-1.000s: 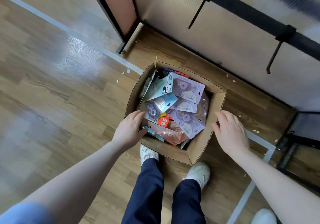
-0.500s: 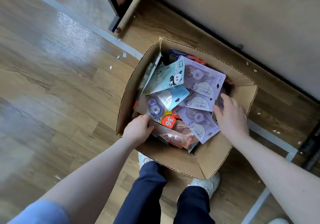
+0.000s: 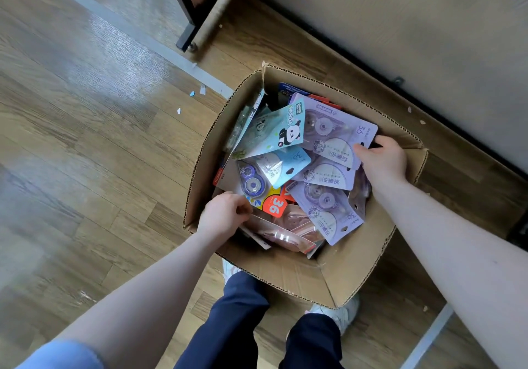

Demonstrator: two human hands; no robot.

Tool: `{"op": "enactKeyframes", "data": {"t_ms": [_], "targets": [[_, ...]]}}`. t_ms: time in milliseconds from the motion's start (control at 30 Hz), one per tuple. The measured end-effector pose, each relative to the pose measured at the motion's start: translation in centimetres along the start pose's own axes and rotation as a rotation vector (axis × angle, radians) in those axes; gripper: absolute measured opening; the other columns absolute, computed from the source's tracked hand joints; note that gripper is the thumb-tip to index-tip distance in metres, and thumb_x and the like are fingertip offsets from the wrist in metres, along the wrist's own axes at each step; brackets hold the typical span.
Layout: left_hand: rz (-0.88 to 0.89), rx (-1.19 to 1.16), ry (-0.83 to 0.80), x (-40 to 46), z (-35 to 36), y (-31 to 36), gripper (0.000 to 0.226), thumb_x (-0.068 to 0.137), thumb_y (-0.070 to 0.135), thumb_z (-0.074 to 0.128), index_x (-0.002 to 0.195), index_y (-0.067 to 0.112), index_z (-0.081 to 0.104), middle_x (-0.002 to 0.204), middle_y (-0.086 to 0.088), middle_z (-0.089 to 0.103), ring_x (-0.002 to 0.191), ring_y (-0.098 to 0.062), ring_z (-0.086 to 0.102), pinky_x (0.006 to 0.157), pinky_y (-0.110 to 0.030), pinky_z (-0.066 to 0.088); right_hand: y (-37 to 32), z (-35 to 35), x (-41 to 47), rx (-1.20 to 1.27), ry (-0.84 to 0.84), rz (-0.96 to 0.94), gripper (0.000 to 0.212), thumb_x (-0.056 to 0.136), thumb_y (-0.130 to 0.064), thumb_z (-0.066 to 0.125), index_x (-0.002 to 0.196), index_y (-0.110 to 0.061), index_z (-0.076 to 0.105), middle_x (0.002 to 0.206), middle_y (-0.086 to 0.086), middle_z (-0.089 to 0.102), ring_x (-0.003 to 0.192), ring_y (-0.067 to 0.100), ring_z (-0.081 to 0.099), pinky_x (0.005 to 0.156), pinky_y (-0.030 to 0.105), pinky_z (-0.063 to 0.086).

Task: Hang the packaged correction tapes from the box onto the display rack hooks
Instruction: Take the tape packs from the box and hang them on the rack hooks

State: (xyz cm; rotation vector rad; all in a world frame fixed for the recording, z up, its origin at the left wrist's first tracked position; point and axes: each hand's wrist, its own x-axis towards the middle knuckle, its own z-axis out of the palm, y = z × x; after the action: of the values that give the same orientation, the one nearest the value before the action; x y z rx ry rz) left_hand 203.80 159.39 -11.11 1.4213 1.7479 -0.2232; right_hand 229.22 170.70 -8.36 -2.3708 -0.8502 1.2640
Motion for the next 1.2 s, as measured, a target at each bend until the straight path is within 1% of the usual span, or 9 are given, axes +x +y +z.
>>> {"op": "enactKeyframes", "data": {"t_ms": [100,167,333,533,700,833,1000,1100,1200], "targets": [[0.034,0.024,-0.013,-0.1,0.1,0.1,0.018,0.078,0.015,0.066,0.095,0.018,0.069,0.098,-0.002,0.061,0.094,-0.020,0.056,0.077,-0.028,0.044,0.1,0.3,0.1,0.056,-0.003,0.003,0.006,0.083,-0.014,0.066,0.081,-0.010,0.062,0.071,0.003,0.061,0.062,0.017,0.058,0.058,0.025,0.045],[0.048,0.034,-0.024,-0.3,0.1,-0.1,0.013,0.080,0.016,0.065,0.092,0.017,0.069,0.096,0.000,0.059,0.093,-0.018,0.055,0.075,-0.026,0.042,0.3,0.2,-0.2,0.075,-0.023,0.002,0.015,0.084,-0.012,0.066,0.071,-0.014,0.060,0.064,-0.002,0.057,0.052,0.009,0.048,0.053,0.022,0.040],[0.143,-0.001,-0.063,-1.0,-0.5,0.0,0.005,0.081,0.019,0.065,0.085,0.018,0.064,0.086,0.004,0.056,0.087,-0.018,0.055,0.070,-0.028,0.042,0.4,-1.0,-1.3,0.106,-0.006,-0.054,0.007,0.086,-0.011,0.063,0.080,-0.014,0.063,0.066,-0.007,0.058,0.053,0.002,0.050,0.046,0.011,0.041],[0.088,-0.141,-0.029,-2.1,-0.4,0.5,0.009,0.092,0.027,0.053,0.095,0.020,0.048,0.085,0.002,0.060,0.079,-0.023,0.055,0.067,-0.030,0.041,0.7,-2.7,-2.0,0.091,-0.025,-0.052,0.013,0.089,-0.012,0.058,0.077,-0.010,0.060,0.068,-0.003,0.060,0.060,0.008,0.054,0.055,0.021,0.044],[0.053,-0.127,-0.100,-2.7,0.5,1.0,0.015,0.086,0.016,0.058,0.100,0.015,0.054,0.087,0.001,0.058,0.085,-0.024,0.057,0.067,-0.028,0.040,1.3,-3.7,-2.2,0.061,-0.020,-0.053,0.019,0.090,-0.016,0.057,0.075,-0.005,0.054,0.068,0.003,0.057,0.062,0.016,0.055,0.056,0.028,0.053],[0.067,-0.023,-0.164,-2.9,1.0,0.8,0.011,0.083,0.024,0.064,0.089,0.015,0.061,0.090,-0.001,0.063,0.088,-0.024,0.058,0.071,-0.033,0.044,1.5,-4.2,-2.5,0.041,-0.018,-0.041,0.019,0.091,-0.017,0.058,0.077,-0.004,0.053,0.072,0.002,0.059,0.065,0.012,0.057,0.057,0.027,0.054],[0.094,0.055,-0.104,-3.0,-0.7,2.5,0.015,0.084,0.029,0.064,0.077,0.017,0.058,0.081,-0.001,0.061,0.080,-0.021,0.056,0.065,-0.032,0.040,1.5,-5.4,-2.9,-0.010,0.020,-0.070,0.018,0.091,-0.019,0.058,0.081,-0.005,0.056,0.074,-0.001,0.061,0.068,0.011,0.060,0.052,0.024,0.049],[0.102,0.048,-0.059,-3.4,-2.5,3.6,0.019,0.086,0.035,0.063,0.075,0.020,0.060,0.074,0.002,0.056,0.076,-0.021,0.055,0.064,-0.030,0.040,0.9,-6.0,-3.5,-0.066,0.061,-0.082,0.020,0.089,-0.020,0.059,0.083,0.000,0.059,0.071,0.002,0.063,0.068,0.020,0.062,0.061,0.039,0.057],[0.131,0.037,0.006,-3.8,-4.5,4.7,0.017,0.085,0.036,0.063,0.081,0.020,0.065,0.082,0.001,0.062,0.081,-0.020,0.057,0.066,-0.028,0.039,-0.3,-6.9,-4.6,-0.119,0.099,-0.112,0.022,0.083,-0.026,0.061,0.075,-0.006,0.059,0.074,0.011,0.066,0.076,0.034,0.064,0.068,0.054,0.055]]}}
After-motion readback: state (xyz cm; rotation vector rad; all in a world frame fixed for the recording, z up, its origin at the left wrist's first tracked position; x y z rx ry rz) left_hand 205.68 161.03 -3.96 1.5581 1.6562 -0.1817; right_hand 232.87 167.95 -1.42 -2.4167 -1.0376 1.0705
